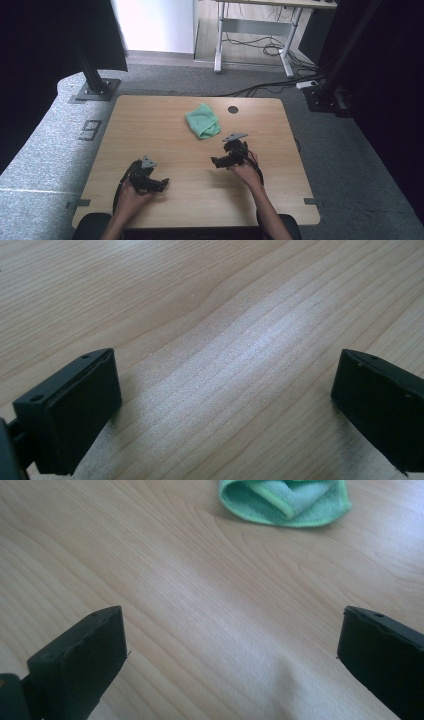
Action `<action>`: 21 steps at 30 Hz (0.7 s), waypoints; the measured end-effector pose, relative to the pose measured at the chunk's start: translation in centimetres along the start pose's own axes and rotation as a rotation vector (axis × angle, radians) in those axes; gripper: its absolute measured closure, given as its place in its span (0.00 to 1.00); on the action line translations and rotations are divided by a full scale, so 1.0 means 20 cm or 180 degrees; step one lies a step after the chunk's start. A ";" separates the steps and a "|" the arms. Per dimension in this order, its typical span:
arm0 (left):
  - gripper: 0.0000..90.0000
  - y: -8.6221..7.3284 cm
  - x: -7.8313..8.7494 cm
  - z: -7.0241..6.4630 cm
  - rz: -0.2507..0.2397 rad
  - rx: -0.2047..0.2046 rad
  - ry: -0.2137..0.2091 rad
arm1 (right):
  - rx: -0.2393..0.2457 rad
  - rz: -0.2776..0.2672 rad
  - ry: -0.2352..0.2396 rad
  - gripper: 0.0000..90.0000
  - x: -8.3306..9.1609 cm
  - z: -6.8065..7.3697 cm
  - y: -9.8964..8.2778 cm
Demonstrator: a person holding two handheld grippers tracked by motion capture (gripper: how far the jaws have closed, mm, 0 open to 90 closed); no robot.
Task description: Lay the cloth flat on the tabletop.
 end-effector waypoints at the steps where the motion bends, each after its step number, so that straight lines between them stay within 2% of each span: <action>1: 0.00 0.00 0.00 0.00 0.0000 -0.0001 0.0000 | 0.0010 0.0007 0.0008 0.00 0.00 0.00 0.02; 10: 0.00 0.00 0.00 0.00 -0.0002 0.0000 0.0001 | 0.0014 0.0002 0.0039 0.01 -0.05 0.00 0.14; 14: 0.00 0.00 0.00 0.00 -0.0002 0.0000 0.0001 | 0.0001 -0.0012 0.0068 0.15 -0.08 0.00 0.19; 21: 0.00 0.00 0.00 0.00 -0.0006 0.0000 0.0002 | 0.0098 0.0002 0.0070 0.29 -0.14 0.00 0.25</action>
Point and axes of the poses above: each handheld gripper's, and its own axes: x roughly backward along the jaws, y roughly out of its top, z roughly to its left, the point moved 9 cm from there along -x, roughly forward along the jaws, and after that the axes turned 9 degrees about z, right-handed, at the moved point
